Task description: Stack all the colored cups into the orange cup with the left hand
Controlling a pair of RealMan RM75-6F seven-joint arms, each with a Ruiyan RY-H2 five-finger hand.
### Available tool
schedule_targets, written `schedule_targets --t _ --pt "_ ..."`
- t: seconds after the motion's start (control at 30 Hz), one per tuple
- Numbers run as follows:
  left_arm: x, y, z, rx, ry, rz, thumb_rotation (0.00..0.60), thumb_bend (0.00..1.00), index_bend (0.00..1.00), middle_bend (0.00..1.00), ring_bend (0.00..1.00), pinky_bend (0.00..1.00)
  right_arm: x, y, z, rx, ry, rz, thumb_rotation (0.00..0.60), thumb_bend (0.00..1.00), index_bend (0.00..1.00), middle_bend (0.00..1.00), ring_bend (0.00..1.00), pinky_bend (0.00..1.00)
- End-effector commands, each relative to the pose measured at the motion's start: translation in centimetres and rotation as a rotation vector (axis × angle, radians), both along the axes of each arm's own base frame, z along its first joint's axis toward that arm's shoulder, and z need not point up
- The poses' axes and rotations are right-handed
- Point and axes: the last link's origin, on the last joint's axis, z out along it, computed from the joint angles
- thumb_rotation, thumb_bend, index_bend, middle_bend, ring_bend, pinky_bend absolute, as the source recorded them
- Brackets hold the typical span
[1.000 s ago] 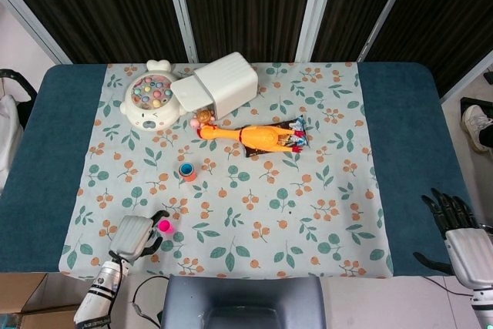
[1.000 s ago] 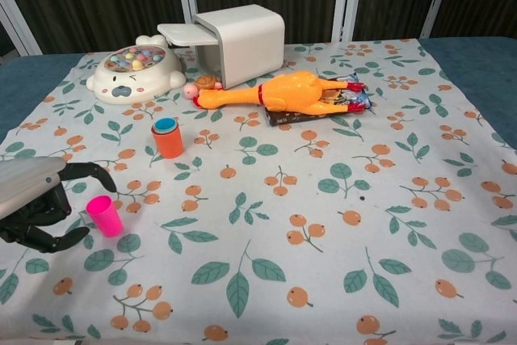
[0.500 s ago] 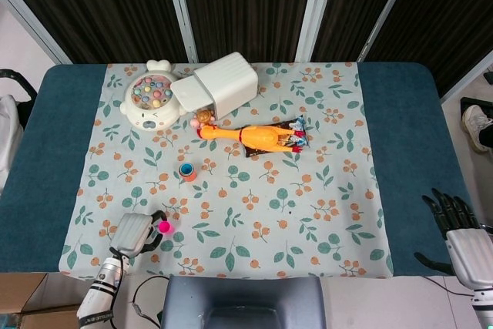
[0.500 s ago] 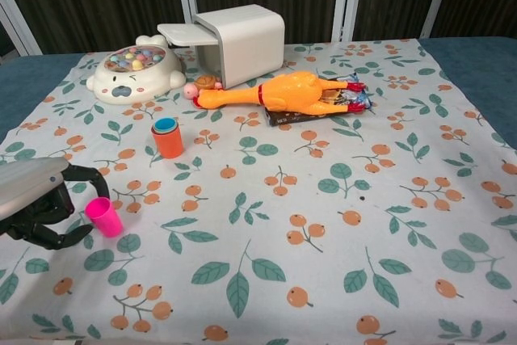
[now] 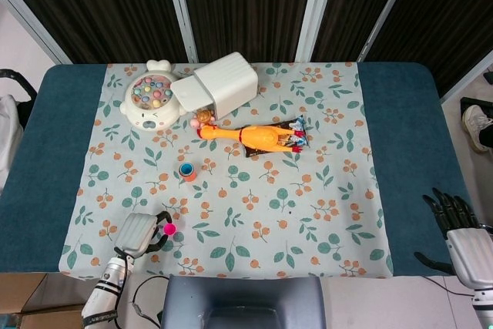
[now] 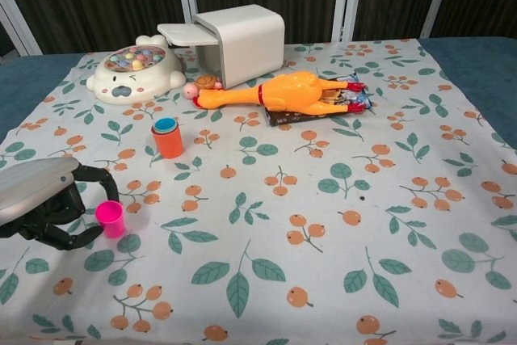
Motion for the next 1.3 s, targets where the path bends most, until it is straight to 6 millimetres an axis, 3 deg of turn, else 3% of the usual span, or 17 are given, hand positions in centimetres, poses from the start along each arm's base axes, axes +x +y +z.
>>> schedule_targets --t 0.03,0.83,1.17,1.3 --pt "0.0 0.0 0.0 0.0 0.001 0.0 0.6 0.37 0.48 1.0 1.0 1.0 0.0 0.0 0.0 0.0 -0.001 0.0 0.6 0.2 0.0 0.0 0.0 0.0" --pt "-0.6 0.1 0.1 -0.028 -0.078 0.049 0.6 0.45 0.6 1.0 1.0 1.0 0.0 0.1 0.0 -0.003 -0.001 0.002 0.6 0.2 0.0 0.0 0.0 0.0" --pt "-0.6 0.8 1.8 0.015 -0.166 0.068 0.6 0.45 0.6 1.0 1.0 1.0 0.0 0.1 0.0 -0.002 -0.001 0.001 0.6 0.2 0.0 0.0 0.0 0.0" --pt "0.7 2.1 3.3 0.078 -0.278 0.06 0.6 0.44 0.6 1.0 1.0 1.0 0.0 0.1 -0.1 -0.001 0.005 0.001 0.6 0.2 0.0 0.0 0.0 0.0"
